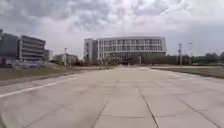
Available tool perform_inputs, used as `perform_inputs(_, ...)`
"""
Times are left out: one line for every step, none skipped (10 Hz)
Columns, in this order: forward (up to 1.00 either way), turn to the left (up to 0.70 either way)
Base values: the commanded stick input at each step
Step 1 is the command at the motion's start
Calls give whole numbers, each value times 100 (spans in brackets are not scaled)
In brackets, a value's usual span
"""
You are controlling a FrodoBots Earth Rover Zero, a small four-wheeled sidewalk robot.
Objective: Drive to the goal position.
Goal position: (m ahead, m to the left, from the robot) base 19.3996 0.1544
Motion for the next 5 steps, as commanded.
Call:
perform_inputs(70, -6)
perform_inputs(70, 0)
perform_inputs(70, 0)
perform_inputs(70, 0)
perform_inputs(70, 0)
